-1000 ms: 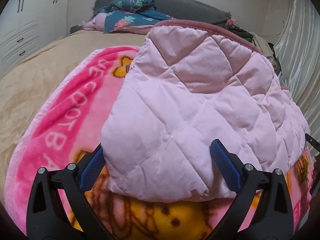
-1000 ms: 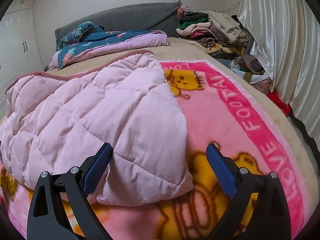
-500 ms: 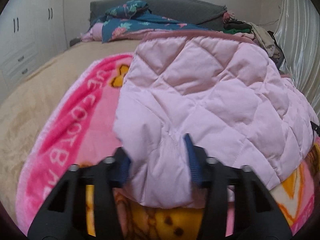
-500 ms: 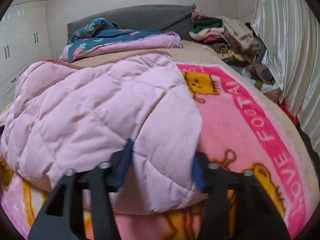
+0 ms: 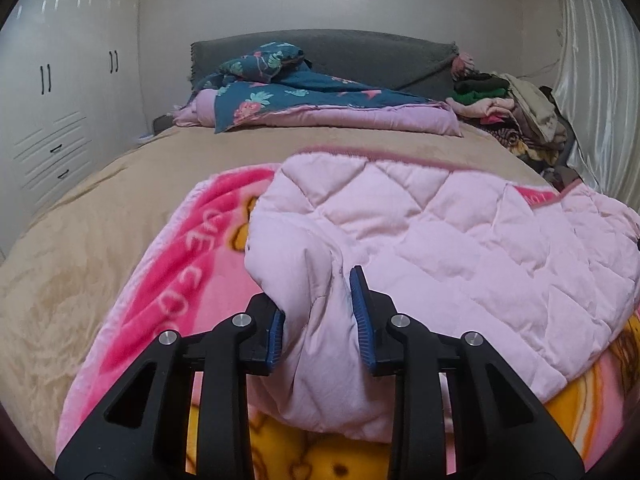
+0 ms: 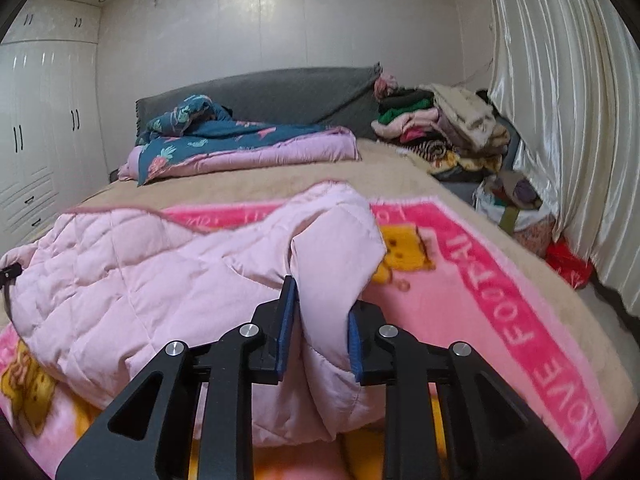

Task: Fold large clothes
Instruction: 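Open both tools and release the jacket edge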

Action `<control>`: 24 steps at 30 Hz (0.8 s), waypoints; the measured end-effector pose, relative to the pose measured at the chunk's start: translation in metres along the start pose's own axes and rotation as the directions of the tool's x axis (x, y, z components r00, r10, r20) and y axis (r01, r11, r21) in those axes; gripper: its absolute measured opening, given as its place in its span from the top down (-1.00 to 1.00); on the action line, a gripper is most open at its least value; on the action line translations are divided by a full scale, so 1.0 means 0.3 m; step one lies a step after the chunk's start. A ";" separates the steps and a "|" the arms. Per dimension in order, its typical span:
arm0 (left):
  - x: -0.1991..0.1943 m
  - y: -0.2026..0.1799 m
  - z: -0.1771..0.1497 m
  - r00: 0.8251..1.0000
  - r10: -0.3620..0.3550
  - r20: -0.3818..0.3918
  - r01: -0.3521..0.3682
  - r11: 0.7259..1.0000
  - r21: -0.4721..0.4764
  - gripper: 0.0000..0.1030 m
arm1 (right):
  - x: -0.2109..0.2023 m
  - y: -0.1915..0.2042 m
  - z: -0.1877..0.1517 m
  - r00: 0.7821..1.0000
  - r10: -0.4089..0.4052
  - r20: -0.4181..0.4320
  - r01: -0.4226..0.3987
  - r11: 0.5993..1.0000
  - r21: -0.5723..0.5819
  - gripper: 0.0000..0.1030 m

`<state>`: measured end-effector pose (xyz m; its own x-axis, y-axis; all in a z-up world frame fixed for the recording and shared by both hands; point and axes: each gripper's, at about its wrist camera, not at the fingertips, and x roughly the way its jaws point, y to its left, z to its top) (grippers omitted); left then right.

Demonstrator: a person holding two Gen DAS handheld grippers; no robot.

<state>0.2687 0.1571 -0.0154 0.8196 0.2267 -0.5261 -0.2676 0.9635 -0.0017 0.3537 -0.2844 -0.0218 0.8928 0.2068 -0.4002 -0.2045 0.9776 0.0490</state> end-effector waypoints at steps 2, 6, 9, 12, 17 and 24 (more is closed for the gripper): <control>0.026 -0.003 0.023 1.000 0.009 0.008 -0.009 1.000 -0.007 0.58 | 0.037 -0.003 0.018 1.000 -0.015 -0.001 0.015 1.000 0.014 0.58; 0.060 -0.016 0.045 1.000 0.020 0.014 -0.020 1.000 -0.011 0.58 | 0.098 0.008 0.028 0.998 -0.056 -0.007 0.056 0.998 -0.004 0.59; 0.089 -0.022 0.047 1.000 0.023 0.015 -0.023 1.000 -0.015 0.58 | 0.141 0.000 0.024 0.998 -0.060 -0.027 0.061 0.998 0.011 0.59; 0.119 -0.017 0.050 1.000 0.023 0.005 -0.022 1.000 -0.020 0.58 | 0.168 0.003 0.027 0.997 -0.071 -0.034 0.071 0.997 0.005 0.59; 0.154 -0.014 0.058 1.000 0.022 -0.002 -0.022 1.000 -0.018 0.58 | 0.209 0.014 0.028 0.995 -0.094 -0.043 0.094 0.996 0.001 0.60; 0.194 -0.014 0.058 0.999 0.028 -0.028 -0.028 1.000 -0.014 0.57 | 0.270 -0.007 0.015 0.985 -0.159 -0.074 0.161 0.987 0.018 0.69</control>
<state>0.3262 0.1688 -0.0312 0.7971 0.2493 -0.5499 -0.2976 0.9547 0.0015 0.4284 -0.2695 -0.0503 0.8820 0.0452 -0.4691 -0.0510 0.9987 0.0002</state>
